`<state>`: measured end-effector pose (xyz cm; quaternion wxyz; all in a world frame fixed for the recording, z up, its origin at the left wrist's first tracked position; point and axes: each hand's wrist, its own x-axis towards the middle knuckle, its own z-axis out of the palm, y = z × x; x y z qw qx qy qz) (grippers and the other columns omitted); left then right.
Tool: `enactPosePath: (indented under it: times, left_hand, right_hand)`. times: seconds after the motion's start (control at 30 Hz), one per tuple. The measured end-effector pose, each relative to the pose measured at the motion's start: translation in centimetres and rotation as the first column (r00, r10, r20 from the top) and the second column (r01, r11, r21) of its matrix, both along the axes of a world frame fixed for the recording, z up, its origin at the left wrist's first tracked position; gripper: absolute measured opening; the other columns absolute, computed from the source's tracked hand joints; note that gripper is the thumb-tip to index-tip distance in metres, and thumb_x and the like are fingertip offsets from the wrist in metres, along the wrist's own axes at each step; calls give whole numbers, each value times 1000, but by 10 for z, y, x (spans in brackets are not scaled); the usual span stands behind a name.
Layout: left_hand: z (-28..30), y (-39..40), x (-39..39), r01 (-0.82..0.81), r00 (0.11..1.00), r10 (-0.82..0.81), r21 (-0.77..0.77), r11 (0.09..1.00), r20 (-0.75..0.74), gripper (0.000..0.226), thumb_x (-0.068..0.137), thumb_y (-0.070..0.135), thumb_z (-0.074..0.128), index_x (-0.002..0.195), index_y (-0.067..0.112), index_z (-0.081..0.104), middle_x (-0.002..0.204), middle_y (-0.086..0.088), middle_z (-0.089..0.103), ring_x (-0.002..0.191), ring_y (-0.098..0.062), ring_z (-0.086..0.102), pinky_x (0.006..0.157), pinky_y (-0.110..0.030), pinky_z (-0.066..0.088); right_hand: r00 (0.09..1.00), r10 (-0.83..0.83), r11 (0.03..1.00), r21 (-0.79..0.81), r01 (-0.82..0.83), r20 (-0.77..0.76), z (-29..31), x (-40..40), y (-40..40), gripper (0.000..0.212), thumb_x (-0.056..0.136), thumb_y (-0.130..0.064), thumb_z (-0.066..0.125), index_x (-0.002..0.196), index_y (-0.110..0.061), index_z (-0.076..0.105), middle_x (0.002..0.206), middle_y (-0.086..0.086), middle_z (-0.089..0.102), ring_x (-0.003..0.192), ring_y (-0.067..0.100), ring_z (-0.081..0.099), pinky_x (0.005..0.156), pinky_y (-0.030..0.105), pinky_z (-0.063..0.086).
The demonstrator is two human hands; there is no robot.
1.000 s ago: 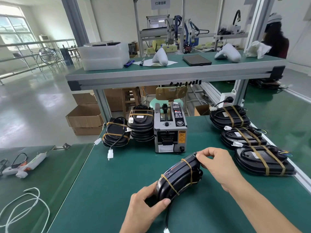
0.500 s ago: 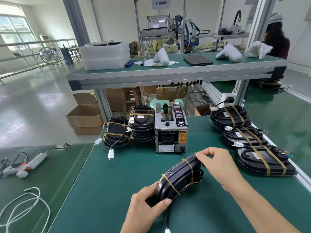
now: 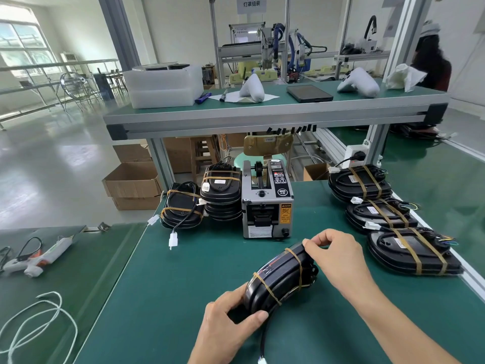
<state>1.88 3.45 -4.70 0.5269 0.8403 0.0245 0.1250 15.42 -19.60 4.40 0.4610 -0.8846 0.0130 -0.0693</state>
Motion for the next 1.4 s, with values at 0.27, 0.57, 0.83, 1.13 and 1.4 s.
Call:
enactPosePath:
  times: [0.27,0.57,0.83,1.13,1.4]
  left_hand:
    - [1,0,0,3,1000,-3,-8,1000,2,54,72,62,85,123,66,67,107,20,78,108,-3,74,103,-37,55]
    - [0,0,0,0,1000,0,-2,1000,-5,54,72,62,85,122,67,67,107,20,78,107,-4,74,101,-36,56]
    - [-2,0,1,-5,1000,5,10,1000,-10,52,73,63,83,122,68,66,104,18,78,105,-8,74,98,-35,57]
    - [5,-1,0,7,1000,-7,-13,1000,8,53,74,73,81,125,61,69,105,13,80,106,-13,75,98,-42,58]
    - [5,-3,0,4,1000,-5,60,998,12,43,69,65,80,107,74,65,103,24,72,100,-6,71,86,-19,51]
  right_hand:
    - [1000,1,1000,-3,-1,12,3,-1,0,18,84,-39,79,78,-28,66,77,-16,69,78,-2,62,62,16,41]
    - [997,62,975,218,-51,-47,-4,0,5,16,82,-35,84,90,-30,71,87,-12,73,85,4,66,68,19,45]
    - [987,122,953,291,-87,-104,-13,1,10,18,98,-31,65,106,-29,81,107,-21,74,106,4,64,90,25,44]
    - [965,168,933,348,-90,-200,-17,4,13,45,104,-57,45,95,-30,79,89,-11,78,91,-3,69,81,26,49]
    - [934,354,895,309,-322,-52,-11,-2,8,22,104,-45,56,91,-34,70,84,-9,73,79,9,65,80,30,50]
